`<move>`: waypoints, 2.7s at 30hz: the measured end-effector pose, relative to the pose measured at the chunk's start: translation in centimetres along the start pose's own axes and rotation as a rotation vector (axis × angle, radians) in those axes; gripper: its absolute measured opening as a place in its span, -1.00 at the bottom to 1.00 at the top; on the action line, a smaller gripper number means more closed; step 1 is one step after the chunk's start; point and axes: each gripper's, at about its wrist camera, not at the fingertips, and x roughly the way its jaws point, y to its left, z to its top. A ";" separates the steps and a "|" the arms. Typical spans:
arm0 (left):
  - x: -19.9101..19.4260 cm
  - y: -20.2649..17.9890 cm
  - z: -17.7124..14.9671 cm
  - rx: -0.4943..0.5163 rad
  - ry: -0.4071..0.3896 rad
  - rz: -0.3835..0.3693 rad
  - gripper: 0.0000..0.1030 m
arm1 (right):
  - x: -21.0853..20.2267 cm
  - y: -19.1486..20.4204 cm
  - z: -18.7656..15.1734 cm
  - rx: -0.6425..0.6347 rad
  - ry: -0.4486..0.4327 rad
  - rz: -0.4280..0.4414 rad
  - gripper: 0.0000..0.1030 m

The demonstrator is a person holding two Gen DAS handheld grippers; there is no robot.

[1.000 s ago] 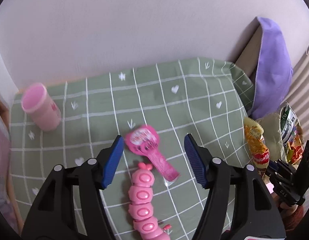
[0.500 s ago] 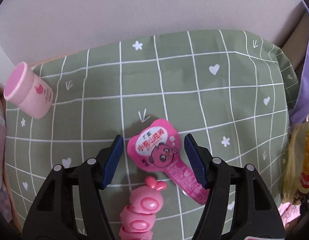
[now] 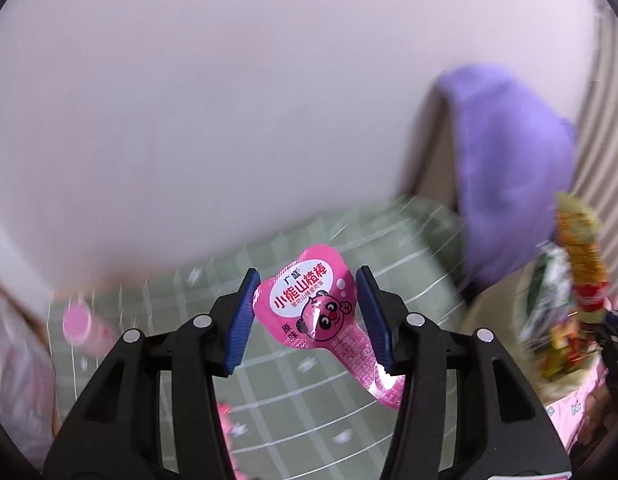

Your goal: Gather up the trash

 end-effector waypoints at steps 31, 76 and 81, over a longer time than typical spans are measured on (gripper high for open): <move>3.4 -17.1 0.0 0.174 0.111 -0.531 -0.09 | 0.8 -10.8 -5.1 0.066 0.247 -0.235 -0.62; -27.7 -6.1 -26.7 -0.141 -0.159 0.264 0.77 | -18.5 9.0 -13.0 -0.015 0.042 0.080 -0.07; -29.7 -6.2 -28.1 -0.109 -0.173 0.328 0.77 | -19.2 10.6 -13.7 -0.013 0.024 0.088 -0.07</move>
